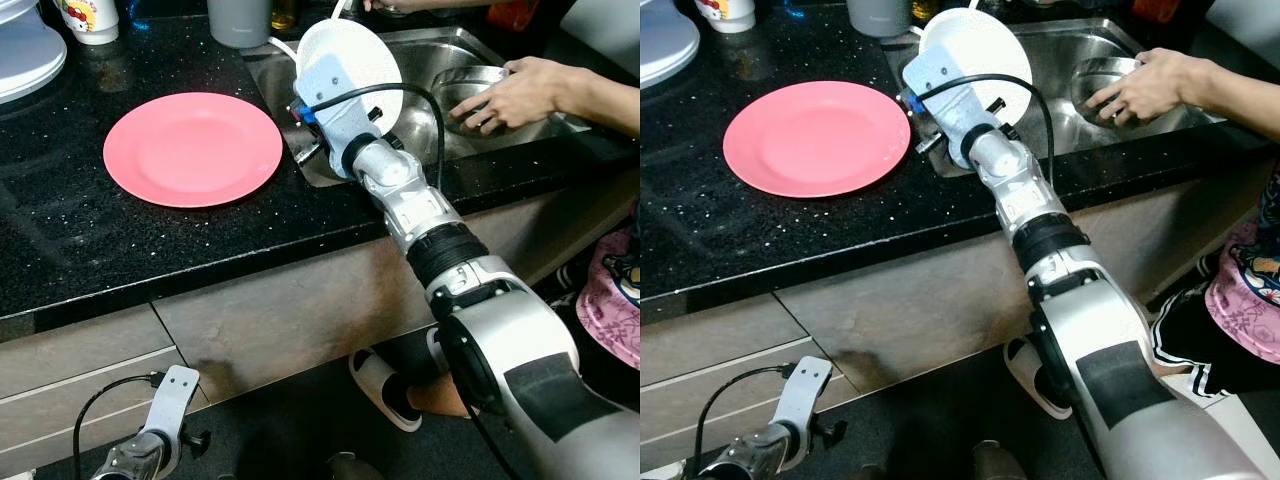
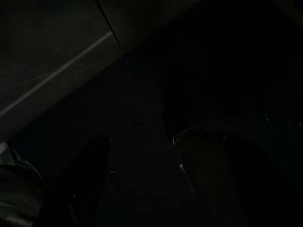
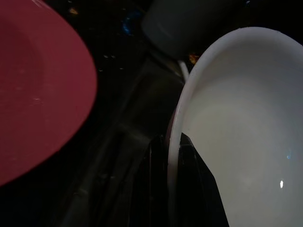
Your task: Kitchen organization
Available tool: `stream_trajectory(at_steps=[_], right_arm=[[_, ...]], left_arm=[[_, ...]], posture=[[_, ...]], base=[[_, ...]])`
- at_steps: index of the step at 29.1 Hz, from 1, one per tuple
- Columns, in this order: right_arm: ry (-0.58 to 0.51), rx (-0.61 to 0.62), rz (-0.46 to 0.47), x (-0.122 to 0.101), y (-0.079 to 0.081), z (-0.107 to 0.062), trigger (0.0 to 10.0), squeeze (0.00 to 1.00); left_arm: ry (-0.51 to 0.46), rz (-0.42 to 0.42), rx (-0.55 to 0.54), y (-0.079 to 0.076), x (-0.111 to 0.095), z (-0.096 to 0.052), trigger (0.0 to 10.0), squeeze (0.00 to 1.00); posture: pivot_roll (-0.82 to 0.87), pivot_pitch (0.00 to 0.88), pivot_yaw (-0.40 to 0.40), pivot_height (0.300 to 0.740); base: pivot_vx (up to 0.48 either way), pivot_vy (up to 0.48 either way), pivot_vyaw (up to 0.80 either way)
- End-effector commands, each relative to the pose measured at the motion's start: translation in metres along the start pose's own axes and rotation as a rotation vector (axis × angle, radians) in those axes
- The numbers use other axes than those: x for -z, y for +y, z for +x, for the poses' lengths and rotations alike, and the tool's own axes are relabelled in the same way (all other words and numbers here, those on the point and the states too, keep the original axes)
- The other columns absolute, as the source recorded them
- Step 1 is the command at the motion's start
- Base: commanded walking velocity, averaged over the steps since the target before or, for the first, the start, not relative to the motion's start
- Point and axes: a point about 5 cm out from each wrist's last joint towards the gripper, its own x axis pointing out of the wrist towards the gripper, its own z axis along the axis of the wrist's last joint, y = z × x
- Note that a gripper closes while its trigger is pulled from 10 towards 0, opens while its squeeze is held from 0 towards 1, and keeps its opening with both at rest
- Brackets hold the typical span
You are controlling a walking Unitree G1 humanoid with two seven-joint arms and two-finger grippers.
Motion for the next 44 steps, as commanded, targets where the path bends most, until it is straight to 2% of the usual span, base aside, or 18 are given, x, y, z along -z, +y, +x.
stream_trajectory(at_steps=[1, 2, 3, 4, 11, 12, 13, 14, 16, 17, 19, 20, 21, 22, 33, 38, 39, 44], right_arm=[[0.011, 0.003, -0.018, 0.0, -0.001, 0.001, 10.0, 0.0], [0.011, 0.003, -0.018, 0.0, -0.001, 0.001, 10.0, 0.0], [0.014, -0.003, -0.022, -0.001, 0.0, 0.002, 10.0, 0.7], [0.019, -0.009, -0.034, -0.002, 0.001, 0.002, 10.0, 1.0], [0.003, 0.025, -0.047, -0.007, -0.004, 0.004, 10.0, 1.0], [-0.027, 0.034, -0.002, -0.011, -0.007, 0.004, 10.0, 0.55], [-0.027, 0.034, -0.002, -0.011, -0.007, 0.004, 10.0, 0.55], [-0.075, 0.029, 0.065, -0.018, -0.01, 0.004, 10.0, 0.0], [-0.212, -0.047, 0.258, -0.034, -0.011, 0.003, 10.0, 0.0], [-0.212, -0.047, 0.258, -0.034, -0.011, 0.003, 10.0, 0.0], [-0.382, -0.207, 0.482, -0.053, -0.008, -0.002, 10.0, 0.0], [-0.382, -0.207, 0.482, -0.053, -0.008, -0.002, 10.0, 0.0], [-0.543, -0.347, 0.634, -0.07, -0.003, -0.013, 10.0, 0.0], [-0.58, -0.388, 0.641, -0.075, 0.003, -0.018, 10.0, 0.0], [-0.645, -0.465, 0.616, -0.085, 0.027, -0.028, 10.0, 0.0], [-0.607, -0.599, 0.415, -0.082, 0.052, -0.041, 10.0, 0.0], [-0.607, -0.599, 0.415, -0.082, 0.052, -0.041, 10.0, 0.0], [-0.566, -0.694, 0.213, -0.078, 0.066, -0.053, 10.0, 0.0]], left_arm=[[0.028, -0.013, 0.006, -0.002, 0.013, -0.001, 10.0, 0.0], [0.028, -0.013, 0.006, -0.002, 0.013, -0.001, 10.0, 0.0], [0.028, -0.014, 0.006, -0.002, 0.013, -0.001, 10.0, 0.0], [0.028, -0.015, 0.007, -0.002, 0.013, -0.001, 10.0, 0.0], [0.026, -0.021, 0.008, -0.004, 0.014, -0.001, 10.0, 0.0], [0.025, -0.021, 0.008, -0.004, 0.014, -0.001, 10.0, 0.0], [0.025, -0.021, 0.008, -0.004, 0.014, -0.001, 10.0, 0.0], [0.025, -0.022, 0.008, -0.003, 0.014, -0.001, 10.0, 0.0], [0.023, -0.022, 0.006, -0.003, 0.013, -0.001, 10.0, 0.0], [0.023, -0.022, 0.006, -0.003, 0.013, -0.001, 10.0, 0.0], [0.023, -0.021, 0.004, -0.002, 0.012, -0.001, 10.0, 0.0], [0.023, -0.021, 0.004, -0.002, 0.012, -0.001, 10.0, 0.0], [0.022, -0.02, 0.0, -0.001, 0.011, -0.001, 10.0, 0.0], [0.021, -0.02, -0.002, 0.0, 0.01, -0.001, 10.0, 0.0], [0.021, -0.018, -0.012, 0.002, 0.008, -0.001, 10.0, 0.0], [0.022, -0.012, -0.016, 0.003, 0.006, -0.001, 10.0, 0.0], [0.022, -0.012, -0.016, 0.003, 0.006, -0.001, 10.0, 0.0], [0.021, -0.01, -0.019, 0.003, 0.005, -0.001, 10.0, 0.0]], posture=[[0.05, 0.231, -0.074, 0.74], [0.05, 0.231, -0.074, 0.74], [0.05, 0.231, -0.076, 0.74], [0.06, 0.23, -0.079, 0.74], [0.05, 0.229, -0.081, 0.74], [0.05, 0.229, -0.08, 0.74], [0.05, 0.229, -0.08, 0.74], [0.05, 0.228, -0.079, 0.74], [0.05, 0.227, -0.078, 0.74], [0.05, 0.227, -0.078, 0.74], [0.05, 0.22, -0.075, 0.74], [0.05, 0.22, -0.075, 0.74], [0.05, 0.212, -0.072, 0.74], [0.05, 0.208, -0.07, 0.74], [0.06, 0.184, -0.065, 0.74], [0.06, 0.173, -0.061, 0.74], [0.06, 0.173, -0.061, 0.74], [0.06, 0.167, -0.061, 0.74]], base=[[0.0, 0.0, 0.0], [0.0, 0.0, 0.0], [0.0, 0.0, 0.0], [0.0, 0.0, 0.0], [0.0, 0.0, 0.0], [0.0, 0.0, 0.0], [0.0, 0.0, 0.0], [0.0, 0.0, 0.0], [0.0, 0.0, 0.0], [0.0, 0.0, 0.0], [0.0, 0.0, 0.0], [0.0, 0.0, 0.0], [0.0, 0.0, 0.0], [0.0, 0.0, 0.0], [0.0, 0.0, 0.58], [0.0, 0.0, 0.79], [0.0, 0.0, 0.79], [0.0, 0.0, 0.79]])
